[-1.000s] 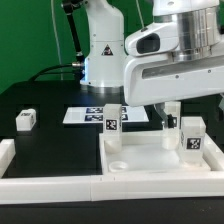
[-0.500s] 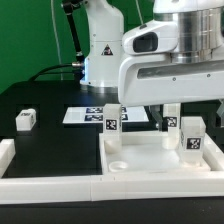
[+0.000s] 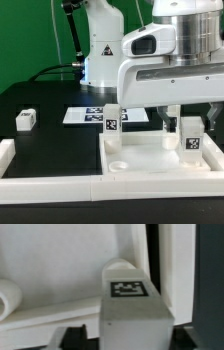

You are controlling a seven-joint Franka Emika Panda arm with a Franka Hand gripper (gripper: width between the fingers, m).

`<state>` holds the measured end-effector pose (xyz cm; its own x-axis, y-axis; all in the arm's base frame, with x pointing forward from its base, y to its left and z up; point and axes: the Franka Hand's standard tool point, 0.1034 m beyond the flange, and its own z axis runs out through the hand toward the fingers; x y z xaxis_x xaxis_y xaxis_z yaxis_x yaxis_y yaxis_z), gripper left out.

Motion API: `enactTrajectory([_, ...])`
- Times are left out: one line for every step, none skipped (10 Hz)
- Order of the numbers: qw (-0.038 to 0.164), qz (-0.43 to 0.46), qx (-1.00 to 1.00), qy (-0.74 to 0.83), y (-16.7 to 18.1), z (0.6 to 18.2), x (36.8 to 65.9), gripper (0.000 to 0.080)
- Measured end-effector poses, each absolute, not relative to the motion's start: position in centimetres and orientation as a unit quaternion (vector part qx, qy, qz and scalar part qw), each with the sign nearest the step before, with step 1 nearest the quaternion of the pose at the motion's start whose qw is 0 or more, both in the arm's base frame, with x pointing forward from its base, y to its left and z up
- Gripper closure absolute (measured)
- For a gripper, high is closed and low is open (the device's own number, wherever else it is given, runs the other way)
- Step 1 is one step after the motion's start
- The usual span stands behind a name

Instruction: Assemble square table

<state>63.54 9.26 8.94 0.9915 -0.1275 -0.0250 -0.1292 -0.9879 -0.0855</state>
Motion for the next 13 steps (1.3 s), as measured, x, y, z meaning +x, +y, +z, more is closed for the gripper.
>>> enactTrajectory([0.043, 0.012, -0.993, 0.114, 9.3, 8.9, 63.5, 0.0473])
enactTrajectory([0.043, 0.013, -0.989, 0.141, 9.3, 8.9, 63.5, 0.0509])
enactTrajectory([0.042, 0.014, -0.986, 0.161, 9.3, 8.9, 63.5, 0.0509])
enactTrajectory([0.042, 0.016, -0.978, 0.202, 9.3, 8.9, 63.5, 0.0509])
enactTrajectory([0.048, 0.007, -0.957, 0.287, 9.5, 8.9, 63.6, 0.0509])
enactTrajectory([0.061, 0.007, -0.920, 0.386, 9.9, 8.8, 63.5, 0.0509])
enactTrajectory([0.072, 0.012, -0.889, 0.451, 10.1, 8.8, 63.4, 0.0509])
enactTrajectory([0.080, 0.016, -0.864, 0.496, 10.2, 8.8, 63.4, 0.0509])
enactTrajectory([0.083, 0.023, -0.831, 0.550, 10.4, 8.8, 63.2, 0.0509])
enactTrajectory([0.082, 0.027, -0.805, 0.588, 10.5, 8.8, 63.2, 0.0509])
enactTrajectory([0.080, 0.032, -0.782, 0.617, 10.8, 8.7, 63.1, 0.0508])
enactTrajectory([0.076, 0.038, -0.740, 0.667, 11.7, 8.8, 63.0, 0.0508])
enactTrajectory([0.075, 0.038, -0.734, 0.674, 12.0, 8.8, 63.0, 0.0508])
